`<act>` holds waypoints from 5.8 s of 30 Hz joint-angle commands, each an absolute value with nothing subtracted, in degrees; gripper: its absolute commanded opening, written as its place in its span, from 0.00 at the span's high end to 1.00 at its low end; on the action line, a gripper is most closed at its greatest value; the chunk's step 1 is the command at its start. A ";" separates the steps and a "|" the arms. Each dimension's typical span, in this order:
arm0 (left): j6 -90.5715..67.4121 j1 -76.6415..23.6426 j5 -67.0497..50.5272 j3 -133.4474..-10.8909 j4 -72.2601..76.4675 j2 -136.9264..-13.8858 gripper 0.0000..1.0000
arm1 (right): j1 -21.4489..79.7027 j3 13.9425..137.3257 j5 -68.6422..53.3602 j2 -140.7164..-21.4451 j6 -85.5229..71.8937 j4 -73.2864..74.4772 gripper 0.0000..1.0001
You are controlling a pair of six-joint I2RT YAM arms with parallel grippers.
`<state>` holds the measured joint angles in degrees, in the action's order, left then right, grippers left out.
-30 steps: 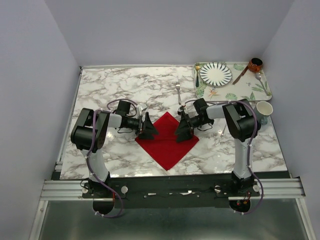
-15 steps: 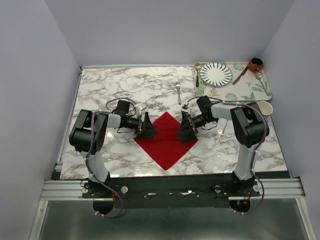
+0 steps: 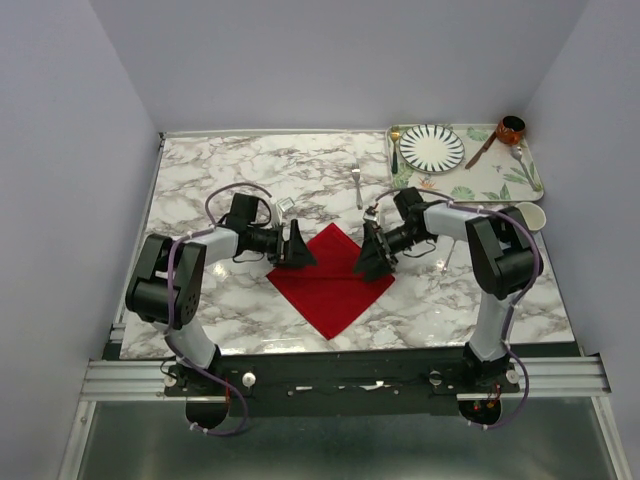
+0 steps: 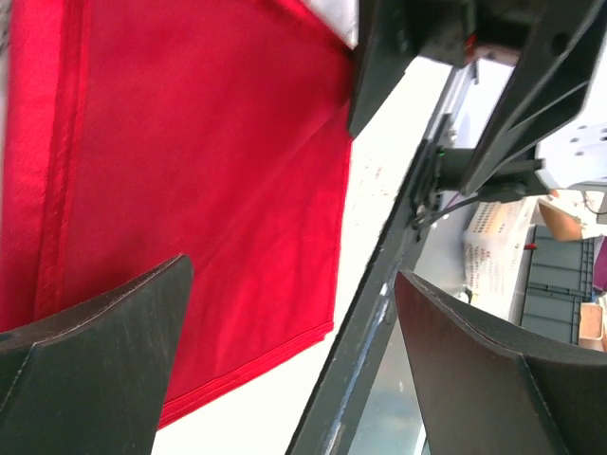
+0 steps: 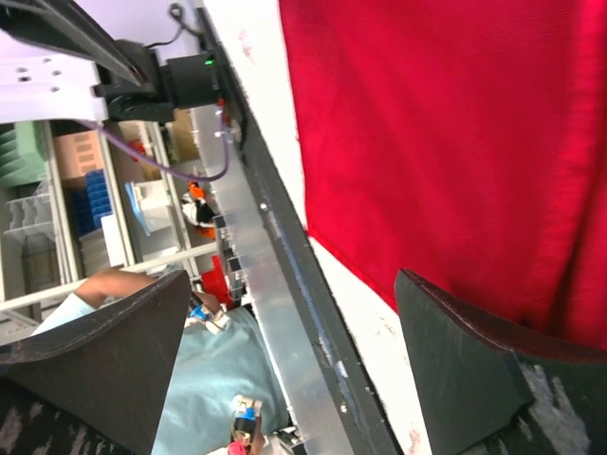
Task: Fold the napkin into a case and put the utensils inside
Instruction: Smooth out the upper triangle-folded napkin at the center of the board, then pick up the upper triangle-folded napkin from the center of the board.
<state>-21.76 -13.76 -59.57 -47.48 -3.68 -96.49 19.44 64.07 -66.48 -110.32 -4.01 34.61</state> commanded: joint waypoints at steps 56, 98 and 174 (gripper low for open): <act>17.49 -31.47 -32.69 -75.59 -31.38 -110.39 0.80 | 13.62 82.62 -42.80 -122.60 6.33 54.58 0.33; 33.66 -14.15 -40.96 -94.04 -47.81 -118.73 0.20 | 25.40 81.83 -30.50 -110.57 23.02 50.63 0.99; 49.39 -16.87 -39.11 -80.95 -53.44 -119.36 0.51 | 26.98 83.85 -27.33 -111.71 27.33 51.94 0.99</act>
<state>45.84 -16.62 -47.05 -83.50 -52.47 -119.42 26.68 82.46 -27.88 -110.91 26.59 51.11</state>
